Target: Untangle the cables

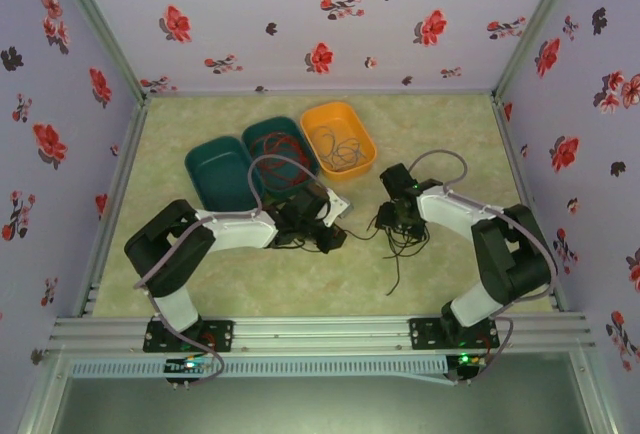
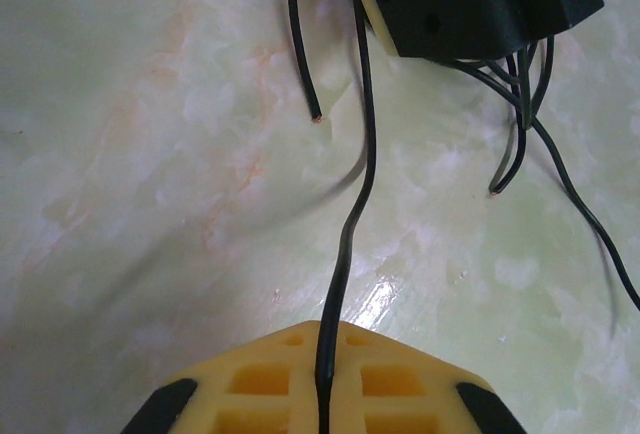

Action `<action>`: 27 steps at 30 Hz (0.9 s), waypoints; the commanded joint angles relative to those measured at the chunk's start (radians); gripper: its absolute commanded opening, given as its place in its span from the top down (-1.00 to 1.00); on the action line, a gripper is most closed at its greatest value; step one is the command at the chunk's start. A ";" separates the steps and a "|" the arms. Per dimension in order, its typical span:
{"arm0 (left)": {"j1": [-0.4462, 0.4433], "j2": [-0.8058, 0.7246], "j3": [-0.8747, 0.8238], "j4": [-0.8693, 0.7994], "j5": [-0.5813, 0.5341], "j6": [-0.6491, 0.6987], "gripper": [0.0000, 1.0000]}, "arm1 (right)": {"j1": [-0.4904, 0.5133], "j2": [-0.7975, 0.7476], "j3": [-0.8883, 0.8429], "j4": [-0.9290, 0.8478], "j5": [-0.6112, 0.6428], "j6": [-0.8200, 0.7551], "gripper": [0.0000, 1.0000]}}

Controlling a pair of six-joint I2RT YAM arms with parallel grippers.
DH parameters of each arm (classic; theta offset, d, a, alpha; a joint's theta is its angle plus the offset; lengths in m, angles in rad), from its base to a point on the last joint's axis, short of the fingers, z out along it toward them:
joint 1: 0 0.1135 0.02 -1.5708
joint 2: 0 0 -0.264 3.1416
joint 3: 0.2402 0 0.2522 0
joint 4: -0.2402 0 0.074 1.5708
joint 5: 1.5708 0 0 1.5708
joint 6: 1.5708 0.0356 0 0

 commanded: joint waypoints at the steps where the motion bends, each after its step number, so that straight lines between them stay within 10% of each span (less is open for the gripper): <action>1: -0.006 -0.077 -0.002 -0.007 -0.055 -0.007 0.94 | -0.006 0.020 -0.020 0.010 0.003 0.010 -0.42; 27: -0.003 -0.660 0.031 -0.157 -0.419 0.196 1.00 | -0.080 0.028 -0.109 0.097 -0.033 0.013 0.04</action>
